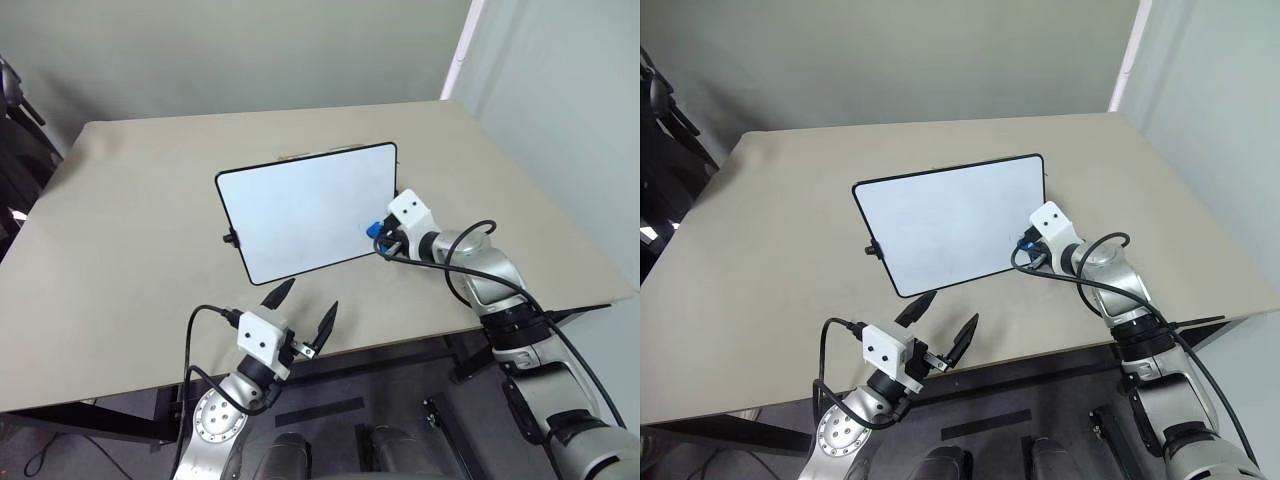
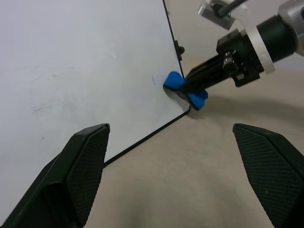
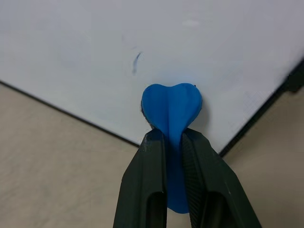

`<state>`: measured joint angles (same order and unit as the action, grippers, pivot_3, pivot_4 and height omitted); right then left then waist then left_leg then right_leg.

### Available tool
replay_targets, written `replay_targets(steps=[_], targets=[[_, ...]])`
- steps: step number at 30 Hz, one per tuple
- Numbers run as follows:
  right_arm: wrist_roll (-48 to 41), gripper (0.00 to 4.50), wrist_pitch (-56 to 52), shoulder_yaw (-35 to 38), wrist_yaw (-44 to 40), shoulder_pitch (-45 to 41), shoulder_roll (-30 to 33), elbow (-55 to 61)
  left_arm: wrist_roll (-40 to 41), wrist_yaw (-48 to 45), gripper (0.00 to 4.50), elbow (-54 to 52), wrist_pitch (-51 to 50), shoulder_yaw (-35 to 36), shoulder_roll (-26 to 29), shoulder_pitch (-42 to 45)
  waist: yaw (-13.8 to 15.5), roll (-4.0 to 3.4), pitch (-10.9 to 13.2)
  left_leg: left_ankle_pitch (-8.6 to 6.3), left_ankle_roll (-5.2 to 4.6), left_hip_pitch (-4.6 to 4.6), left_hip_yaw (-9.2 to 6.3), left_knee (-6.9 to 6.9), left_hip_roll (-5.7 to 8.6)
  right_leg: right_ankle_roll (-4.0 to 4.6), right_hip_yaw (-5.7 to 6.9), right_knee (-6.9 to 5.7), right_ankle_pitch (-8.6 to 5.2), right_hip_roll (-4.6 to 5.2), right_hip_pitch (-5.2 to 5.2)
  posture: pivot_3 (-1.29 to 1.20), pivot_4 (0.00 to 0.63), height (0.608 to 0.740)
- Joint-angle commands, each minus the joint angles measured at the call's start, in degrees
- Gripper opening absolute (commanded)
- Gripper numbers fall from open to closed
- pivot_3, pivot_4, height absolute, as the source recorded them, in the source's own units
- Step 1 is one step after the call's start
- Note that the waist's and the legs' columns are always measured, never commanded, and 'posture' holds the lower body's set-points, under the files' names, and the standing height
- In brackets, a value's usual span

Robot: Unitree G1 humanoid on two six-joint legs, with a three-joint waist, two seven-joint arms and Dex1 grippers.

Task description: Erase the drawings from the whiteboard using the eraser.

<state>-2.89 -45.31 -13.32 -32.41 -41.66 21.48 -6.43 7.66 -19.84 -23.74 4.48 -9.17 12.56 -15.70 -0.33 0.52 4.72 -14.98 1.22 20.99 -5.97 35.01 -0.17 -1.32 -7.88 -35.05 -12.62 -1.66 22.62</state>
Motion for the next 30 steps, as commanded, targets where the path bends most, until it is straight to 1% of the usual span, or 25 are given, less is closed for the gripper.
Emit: replay_targets(steps=[1, 3, 12, 13, 14, 18, 25, 30], targets=[[0.0, 0.42, 0.8, 0.0, 0.3, -1.6, -1.4, 2.8, 0.5, -0.3, 4.50, -2.2, 0.7, 0.2, 0.0, 0.2, -0.1, -0.01, 0.0, 0.02, -0.04, -0.02, -0.01, -0.01, -0.01, -0.01, 0.00, 0.00, 0.00, -0.01, 0.03, 0.00, 0.150, 0.730], [0.1, 0.42, 0.9, -0.8, 0.0, -1.5, -2.1, 3.0, 0.4, -0.3, 4.50, -2.1, 0.6, 0.1, 0.0, 0.3, -0.2, -0.01, 0.0, 0.13, -0.22, -0.02, 0.00, -0.02, -0.02, -0.03, 0.00, 0.01, 0.09, -0.02, 0.09, 0.00, 0.150, 0.730], [0.6, 0.42, 1.3, -2.5, -0.6, -2.8, -4.6, 2.8, 0.2, -0.2, 4.50, -1.6, 0.6, 0.1, -0.1, 0.9, -0.5, -0.01, 0.0, 0.11, -0.19, -0.21, 0.01, 0.02, 0.00, -0.10, -0.03, 0.11, 0.18, -0.03, 0.20, 0.00, 0.150, 0.730], [0.6, 0.42, 1.2, -2.5, -0.7, -3.0, -4.7, 2.9, 0.2, -0.2, 4.50, -1.6, 0.5, 0.1, -0.1, 0.9, -0.5, 0.00, 0.0, 0.11, -0.18, -0.20, 0.01, 0.01, -0.01, -0.06, -0.03, 0.11, 0.21, -0.03, 0.25, 0.00, 0.150, 0.730], [0.6, 0.42, 1.2, -2.7, -0.7, -3.1, -4.9, 3.0, 0.2, -0.2, 4.50, -1.6, 0.5, 0.1, -0.1, 1.0, -0.5, -0.01, 0.0, 0.10, -0.18, -0.20, 0.00, 0.00, -0.01, 0.16, -0.02, 0.10, 0.36, -0.03, 0.28, 0.00, 0.150, 0.730], [0.5, 0.42, 1.1, -3.4, -0.9, -3.5, -5.3, 3.6, 0.2, -0.1, 4.50, -1.6, 0.5, 0.0, -0.2, 0.9, -0.5, -0.01, 0.0, 0.06, -0.14, -0.11, 0.00, -0.01, -0.01, 0.18, -0.01, 0.10, 0.37, -0.03, 0.45, 0.00, 0.150, 0.730], [0.8, 0.42, 0.9, -4.4, -0.9, -3.1, -6.0, 3.9, 0.2, -0.2, 4.50, -1.4, 0.7, -0.1, -0.2, 0.9, -0.4, 0.00, 0.0, 0.03, -0.10, -0.06, 0.00, 0.00, -0.01, 0.45, -0.01, 0.11, 0.54, -0.03, 0.55, 0.00, 0.150, 0.730], [1.9, 0.42, 0.6, -2.1, 1.6, -3.7, -5.1, 0.2, 0.1, -0.2, 4.50, -1.4, 0.7, -0.1, -0.2, 1.0, -0.4, 0.00, 0.0, 0.02, -0.09, -0.08, 0.00, 0.00, -0.01, 0.52, 0.00, 0.11, 0.59, -0.03, 0.55, 0.00, 0.150, 0.730]])
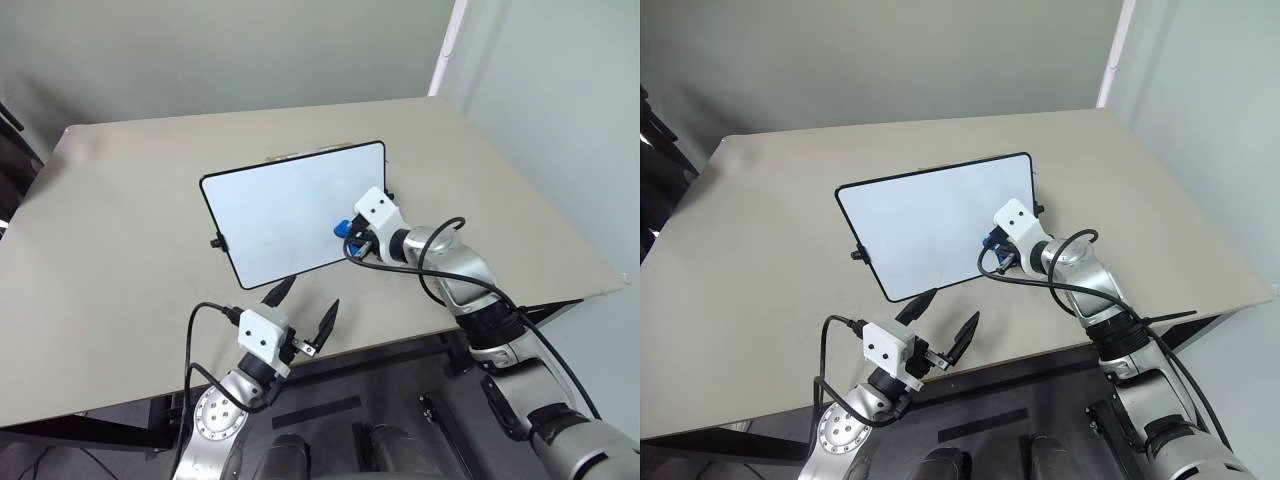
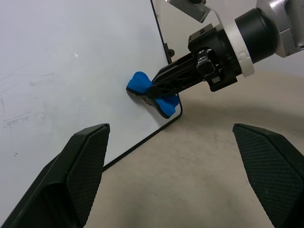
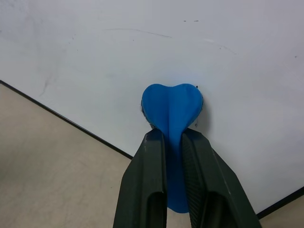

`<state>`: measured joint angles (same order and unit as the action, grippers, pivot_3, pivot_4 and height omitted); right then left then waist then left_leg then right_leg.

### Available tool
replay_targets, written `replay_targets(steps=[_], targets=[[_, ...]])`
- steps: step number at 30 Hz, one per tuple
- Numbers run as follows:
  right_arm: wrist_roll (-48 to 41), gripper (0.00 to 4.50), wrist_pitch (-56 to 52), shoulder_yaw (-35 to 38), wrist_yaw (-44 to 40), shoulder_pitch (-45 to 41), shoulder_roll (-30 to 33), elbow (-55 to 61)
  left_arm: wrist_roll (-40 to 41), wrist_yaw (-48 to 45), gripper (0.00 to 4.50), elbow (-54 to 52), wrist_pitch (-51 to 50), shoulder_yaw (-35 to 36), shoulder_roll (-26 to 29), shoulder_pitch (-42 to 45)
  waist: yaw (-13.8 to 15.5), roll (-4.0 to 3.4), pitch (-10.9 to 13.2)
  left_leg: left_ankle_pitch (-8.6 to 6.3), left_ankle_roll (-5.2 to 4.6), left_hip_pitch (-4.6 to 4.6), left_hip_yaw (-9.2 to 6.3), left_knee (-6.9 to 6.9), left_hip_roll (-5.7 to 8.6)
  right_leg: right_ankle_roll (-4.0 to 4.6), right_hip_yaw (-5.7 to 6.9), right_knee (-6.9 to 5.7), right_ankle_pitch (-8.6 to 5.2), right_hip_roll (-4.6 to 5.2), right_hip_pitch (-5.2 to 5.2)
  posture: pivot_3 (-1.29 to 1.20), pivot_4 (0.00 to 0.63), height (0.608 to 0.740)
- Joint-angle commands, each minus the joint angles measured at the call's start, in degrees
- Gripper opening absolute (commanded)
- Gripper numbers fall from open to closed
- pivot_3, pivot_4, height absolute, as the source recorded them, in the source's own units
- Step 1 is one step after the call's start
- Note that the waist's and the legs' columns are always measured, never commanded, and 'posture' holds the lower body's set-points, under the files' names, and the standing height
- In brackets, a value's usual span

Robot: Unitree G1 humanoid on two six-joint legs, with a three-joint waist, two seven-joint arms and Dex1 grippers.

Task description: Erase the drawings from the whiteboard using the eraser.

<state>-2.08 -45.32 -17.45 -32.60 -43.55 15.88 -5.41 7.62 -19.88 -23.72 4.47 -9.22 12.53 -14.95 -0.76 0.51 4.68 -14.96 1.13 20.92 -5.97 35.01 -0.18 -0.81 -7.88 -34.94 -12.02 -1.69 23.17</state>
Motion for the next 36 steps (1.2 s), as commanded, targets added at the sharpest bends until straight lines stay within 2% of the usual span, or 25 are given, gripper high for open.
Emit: replay_targets(steps=[1, 11, 24, 32, 36], targets=[[1.1, 0.42, 0.6, 2.3, 1.8, -1.8, 0.9, -1.0, 0.2, -0.2, 4.50, -1.4, 0.7, 0.0, -0.2, 0.2, 0.1, 0.00, 0.0, 0.00, 0.00, -0.02, 0.00, 0.00, 0.00, 0.00, 0.00, 0.00, 0.00, 0.00, 0.03, 0.00, 0.150, 0.730], [1.3, 0.42, -0.5, 3.5, 2.6, -0.9, 4.2, -1.8, 0.4, -0.3, 4.50, -1.2, 0.6, -0.1, -0.2, 0.5, 0.3, 0.00, 0.0, -0.14, 0.21, 0.10, 0.01, 0.04, 0.02, -0.07, -0.01, 0.00, 0.06, 0.02, 0.02, 0.00, 0.150, 0.730], [1.6, 0.42, 0.0, -1.8, 0.5, -1.7, -0.2, 0.7, 0.2, 0.1, 4.50, -2.2, 0.5, -0.4, -0.3, -0.2, -0.1, 0.01, 0.0, -0.01, -0.01, -0.12, 0.02, 0.02, 0.01, -0.49, 0.01, 0.03, -0.03, 0.00, 0.06, 0.00, 0.150, 0.730], [2.4, 0.42, 1.1, -2.3, 0.6, -3.3, -1.2, -0.8, 0.2, 0.3, 4.50, -3.1, 0.5, -0.4, -0.2, -1.0, -0.1, 0.01, 0.0, -0.07, 0.04, -0.09, 0.02, 0.03, 0.01, -0.14, 0.01, 0.04, 0.18, 0.00, 0.16, 0.00, 0.150, 0.730], [2.8, 0.42, 1.0, -0.7, 1.1, -3.8, 0.5, -2.2, 0.1, 0.4, 4.50, -3.3, 0.5, -0.5, -0.3, -1.2, -0.1, 0.00, 0.0, -0.14, 0.14, 0.01, 0.01, 0.02, 0.01, 0.09, 0.02, 0.04, 0.32, 0.00, 0.31, 0.00, 0.150, 0.730]])
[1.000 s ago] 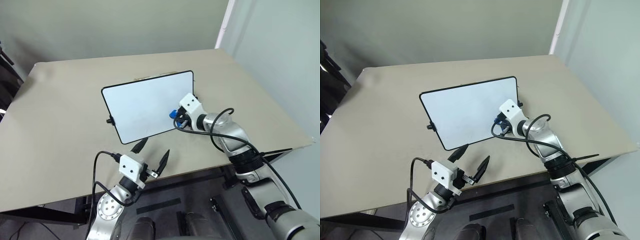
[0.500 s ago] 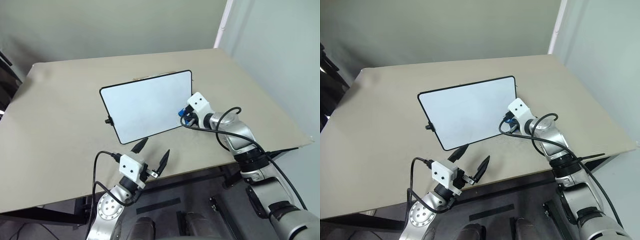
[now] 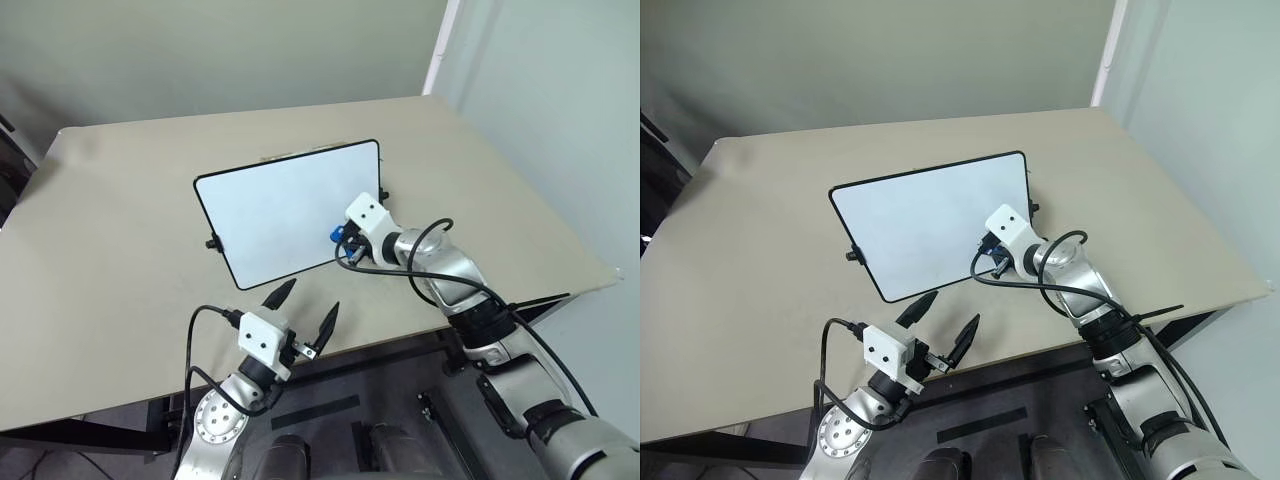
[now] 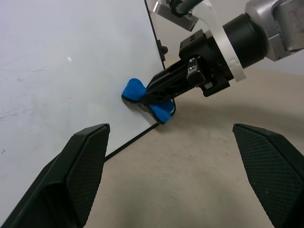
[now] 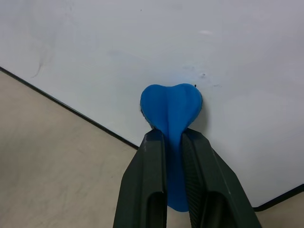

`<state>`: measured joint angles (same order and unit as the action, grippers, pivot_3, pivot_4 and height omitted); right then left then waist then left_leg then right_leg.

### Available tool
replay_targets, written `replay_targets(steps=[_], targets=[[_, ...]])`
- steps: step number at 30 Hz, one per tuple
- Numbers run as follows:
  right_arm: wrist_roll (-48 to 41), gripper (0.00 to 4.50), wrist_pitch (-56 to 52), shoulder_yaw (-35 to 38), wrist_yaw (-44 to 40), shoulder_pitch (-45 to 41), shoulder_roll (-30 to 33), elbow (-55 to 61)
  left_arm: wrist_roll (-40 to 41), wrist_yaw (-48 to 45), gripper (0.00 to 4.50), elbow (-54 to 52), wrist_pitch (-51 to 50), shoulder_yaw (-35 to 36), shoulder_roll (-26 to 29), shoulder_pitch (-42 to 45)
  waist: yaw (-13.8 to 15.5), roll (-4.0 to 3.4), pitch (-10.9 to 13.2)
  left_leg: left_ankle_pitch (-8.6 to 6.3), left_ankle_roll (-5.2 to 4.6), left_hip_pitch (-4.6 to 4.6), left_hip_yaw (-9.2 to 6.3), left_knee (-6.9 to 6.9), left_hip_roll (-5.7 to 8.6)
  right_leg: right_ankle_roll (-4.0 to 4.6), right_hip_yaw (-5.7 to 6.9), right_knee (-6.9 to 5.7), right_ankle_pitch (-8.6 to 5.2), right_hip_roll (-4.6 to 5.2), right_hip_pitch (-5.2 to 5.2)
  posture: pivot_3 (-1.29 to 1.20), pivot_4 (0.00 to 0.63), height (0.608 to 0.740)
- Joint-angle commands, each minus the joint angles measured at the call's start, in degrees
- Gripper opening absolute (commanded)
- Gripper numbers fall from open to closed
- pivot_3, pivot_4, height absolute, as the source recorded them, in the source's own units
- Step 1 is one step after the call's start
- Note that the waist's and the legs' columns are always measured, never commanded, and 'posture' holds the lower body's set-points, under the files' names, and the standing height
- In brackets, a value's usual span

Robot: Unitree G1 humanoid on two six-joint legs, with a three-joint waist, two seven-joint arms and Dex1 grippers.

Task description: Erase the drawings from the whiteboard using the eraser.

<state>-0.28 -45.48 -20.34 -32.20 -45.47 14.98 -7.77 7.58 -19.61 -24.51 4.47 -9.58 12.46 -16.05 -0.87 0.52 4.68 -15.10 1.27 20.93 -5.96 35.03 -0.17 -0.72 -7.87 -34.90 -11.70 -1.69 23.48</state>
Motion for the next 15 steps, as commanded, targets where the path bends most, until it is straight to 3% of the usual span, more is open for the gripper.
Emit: replay_targets(steps=[1, 8, 15], targets=[[1.0, 0.42, 1.0, 2.8, 0.7, -1.8, 2.2, 0.0, 0.1, 0.2, 4.50, -2.6, 0.5, -0.2, -0.3, -0.1, 0.1, -0.01, 0.0, 0.00, 0.00, 0.00, 0.00, -0.01, 0.00, 0.00, 0.00, 0.00, 0.00, 0.00, 0.00, 0.00, 0.150, 0.730], [0.6, 0.42, 0.1, 5.0, 0.7, -1.0, 6.5, 0.8, 0.4, -0.1, 4.50, -2.7, 0.5, -0.1, -0.2, -0.4, 0.5, 0.01, 0.0, -0.05, 0.08, 0.06, 0.01, 0.05, 0.03, 0.02, -0.02, 0.05, 0.01, 0.02, 0.13, 0.00, 0.150, 0.730], [0.7, 0.42, 0.1, 3.4, 0.9, -1.6, 3.4, 1.7, 0.5, -0.4, 4.50, -2.4, 0.4, -0.2, -0.1, 0.1, 0.3, 0.00, 0.0, 0.07, -0.13, -0.04, 0.03, 0.00, -0.03, -0.11, 0.03, -0.02, 0.08, -0.04, 0.02, 0.00, 0.150, 0.730]])
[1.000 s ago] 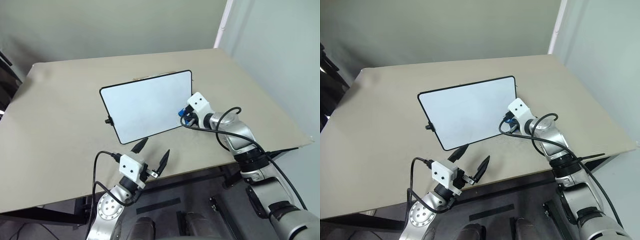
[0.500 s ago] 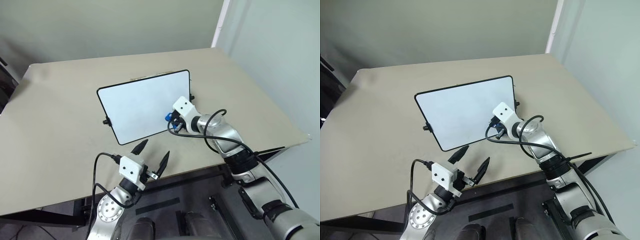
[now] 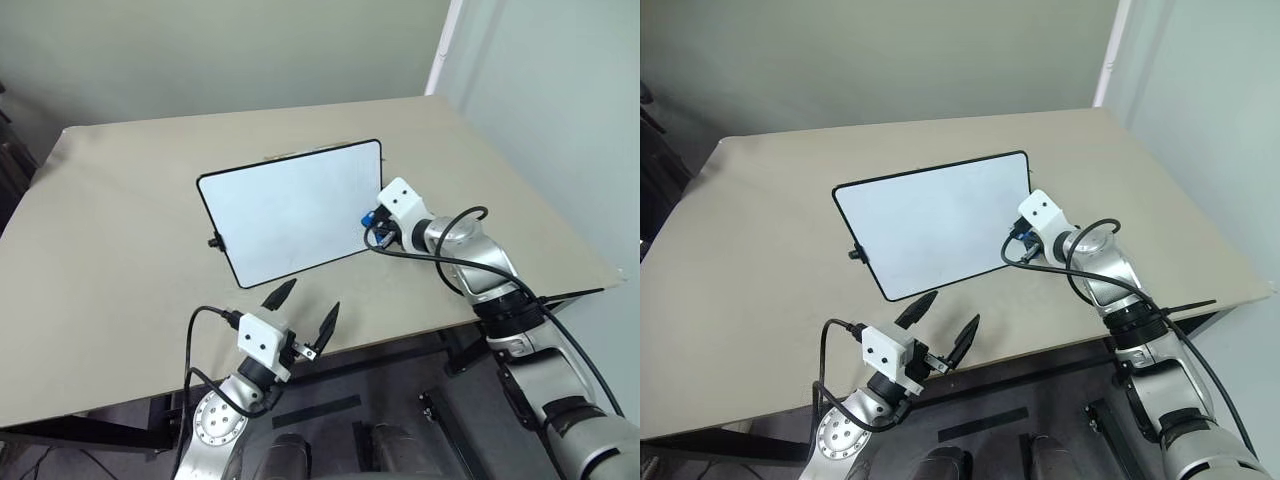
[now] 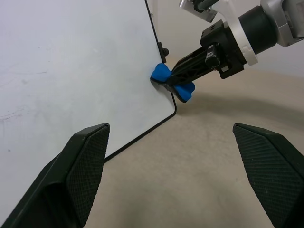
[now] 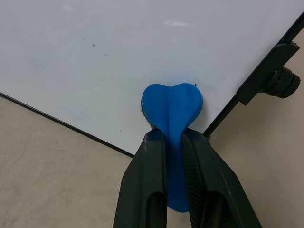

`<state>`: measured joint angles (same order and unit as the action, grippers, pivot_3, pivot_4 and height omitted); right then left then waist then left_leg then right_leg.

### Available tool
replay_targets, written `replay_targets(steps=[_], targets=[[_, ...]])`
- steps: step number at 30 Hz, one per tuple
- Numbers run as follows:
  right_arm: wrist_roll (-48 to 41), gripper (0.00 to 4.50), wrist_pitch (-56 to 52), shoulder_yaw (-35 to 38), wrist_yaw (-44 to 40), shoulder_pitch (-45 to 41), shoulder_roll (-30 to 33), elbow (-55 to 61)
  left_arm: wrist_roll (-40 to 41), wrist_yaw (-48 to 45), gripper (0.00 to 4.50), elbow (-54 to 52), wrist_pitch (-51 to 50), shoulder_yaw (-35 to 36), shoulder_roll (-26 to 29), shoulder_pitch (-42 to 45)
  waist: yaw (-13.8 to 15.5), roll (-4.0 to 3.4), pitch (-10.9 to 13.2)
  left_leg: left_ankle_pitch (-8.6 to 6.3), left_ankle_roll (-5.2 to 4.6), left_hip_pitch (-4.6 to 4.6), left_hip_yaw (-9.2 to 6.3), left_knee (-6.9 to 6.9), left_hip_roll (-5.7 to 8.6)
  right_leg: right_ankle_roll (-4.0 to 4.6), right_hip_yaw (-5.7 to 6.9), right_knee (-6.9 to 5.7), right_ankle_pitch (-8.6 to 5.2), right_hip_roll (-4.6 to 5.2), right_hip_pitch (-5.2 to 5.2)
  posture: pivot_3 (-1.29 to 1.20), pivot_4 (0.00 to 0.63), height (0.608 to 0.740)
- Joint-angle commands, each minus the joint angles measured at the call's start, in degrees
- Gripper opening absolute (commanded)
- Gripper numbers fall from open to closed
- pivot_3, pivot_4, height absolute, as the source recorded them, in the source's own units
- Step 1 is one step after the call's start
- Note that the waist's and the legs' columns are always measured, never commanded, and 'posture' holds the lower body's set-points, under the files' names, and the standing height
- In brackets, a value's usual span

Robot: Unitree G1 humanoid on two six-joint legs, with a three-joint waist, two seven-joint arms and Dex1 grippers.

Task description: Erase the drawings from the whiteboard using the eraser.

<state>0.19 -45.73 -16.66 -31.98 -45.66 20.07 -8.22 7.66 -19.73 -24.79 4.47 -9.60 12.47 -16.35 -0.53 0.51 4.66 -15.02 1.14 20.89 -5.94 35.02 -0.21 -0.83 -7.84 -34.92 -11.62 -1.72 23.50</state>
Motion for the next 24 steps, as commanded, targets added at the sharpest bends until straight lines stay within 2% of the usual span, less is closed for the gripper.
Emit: replay_targets(steps=[1, 6, 9, 14, 15, 24], targets=[[0.4, 0.42, 0.6, -0.7, 0.6, -1.6, -2.3, 2.1, 0.4, -0.3, 4.50, -2.0, 0.4, -0.1, -0.1, 0.6, -0.2, 0.02, 0.0, 0.01, -0.02, -0.03, 0.00, 0.01, 0.00, -0.05, -0.01, 0.01, 0.01, -0.01, -0.01, 0.00, 0.150, 0.730], [0.7, 0.42, 1.2, -2.2, 0.2, -2.9, -5.6, 1.8, 0.1, -0.1, 4.50, -1.4, 0.4, -0.1, -0.3, 1.2, -0.5, 0.04, 0.0, 0.00, -0.01, -0.32, 0.02, 0.02, 0.01, -0.13, -0.03, 0.09, -0.02, -0.02, -0.10, 0.00, 0.150, 0.730], [1.2, 0.42, 1.9, -3.2, 0.3, -3.6, -7.0, 1.6, 0.1, 0.1, 4.50, -1.2, 0.4, 0.0, -0.4, 1.5, -0.6, 0.04, 0.0, -0.04, 0.00, -0.41, 0.01, 0.01, 0.01, -0.51, 0.00, 0.08, -0.24, -0.02, -0.06, 0.00, 0.150, 0.730], [1.0, 0.42, 1.8, -4.2, -0.3, -3.3, -8.6, 3.5, 0.1, 0.1, 4.50, -1.0, 0.6, 0.0, -0.4, 1.6, -0.5, 0.04, 0.0, -0.33, -0.07, -0.41, 0.00, 0.02, 0.02, -0.21, 0.01, 0.07, -0.07, -0.02, 0.19, 0.00, 0.150, 0.730], [1.0, 0.42, 1.7, -4.3, -0.4, -3.1, -8.6, 3.9, 0.1, 0.1, 4.50, -1.0, 0.6, 0.0, -0.4, 1.6, -0.5, 0.04, 0.0, -0.34, -0.06, -0.36, 0.00, 0.02, 0.02, 0.02, 0.01, 0.07, 0.07, -0.01, 0.16, 0.00, 0.150, 0.730], [2.2, 0.42, -0.4, -1.8, 0.9, -1.8, -4.1, 1.0, 0.1, 0.0, 4.50, -0.3, 0.7, -0.2, -0.7, 2.0, 0.0, 0.11, -0.1, -0.34, -0.06, -0.41, 0.01, 0.05, 0.03, 0.13, 0.02, 0.12, 0.13, 0.00, 0.21, 0.00, 0.150, 0.730]])
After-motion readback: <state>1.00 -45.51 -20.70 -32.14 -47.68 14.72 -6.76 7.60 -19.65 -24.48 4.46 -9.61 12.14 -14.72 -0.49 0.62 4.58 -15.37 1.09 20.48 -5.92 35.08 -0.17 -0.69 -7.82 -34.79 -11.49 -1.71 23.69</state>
